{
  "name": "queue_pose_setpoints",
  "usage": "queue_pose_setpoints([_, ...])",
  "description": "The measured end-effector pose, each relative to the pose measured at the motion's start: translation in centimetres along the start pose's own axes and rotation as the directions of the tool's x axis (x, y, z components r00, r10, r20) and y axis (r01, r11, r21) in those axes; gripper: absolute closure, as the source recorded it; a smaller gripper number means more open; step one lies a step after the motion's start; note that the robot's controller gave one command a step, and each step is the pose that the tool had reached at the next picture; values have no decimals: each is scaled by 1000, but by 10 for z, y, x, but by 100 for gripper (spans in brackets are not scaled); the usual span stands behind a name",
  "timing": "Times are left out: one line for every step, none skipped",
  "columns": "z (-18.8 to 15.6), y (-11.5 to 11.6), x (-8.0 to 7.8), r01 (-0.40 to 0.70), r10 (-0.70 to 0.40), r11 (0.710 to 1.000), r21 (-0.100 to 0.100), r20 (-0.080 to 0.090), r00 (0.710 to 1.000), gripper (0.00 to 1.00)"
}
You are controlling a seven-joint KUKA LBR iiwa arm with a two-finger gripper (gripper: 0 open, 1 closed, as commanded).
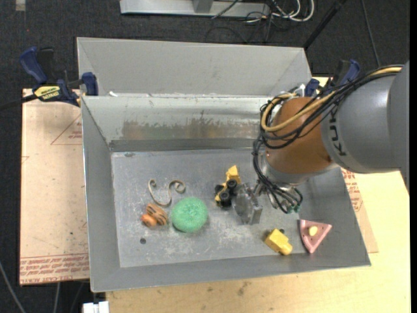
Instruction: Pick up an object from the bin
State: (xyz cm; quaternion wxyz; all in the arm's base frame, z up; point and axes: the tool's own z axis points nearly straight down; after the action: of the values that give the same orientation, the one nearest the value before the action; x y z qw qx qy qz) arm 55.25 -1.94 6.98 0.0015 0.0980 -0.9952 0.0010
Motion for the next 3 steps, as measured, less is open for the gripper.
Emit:
queue_pose_setpoints([-1,47,-11,338,-338,941,1,8,941,100])
queue_pose_setpoints([-76,13,-19,574,-574,819,3,7,819,0])
queue_pose_setpoints([-75,14,-19,575,-575,818,1,7,818,0])
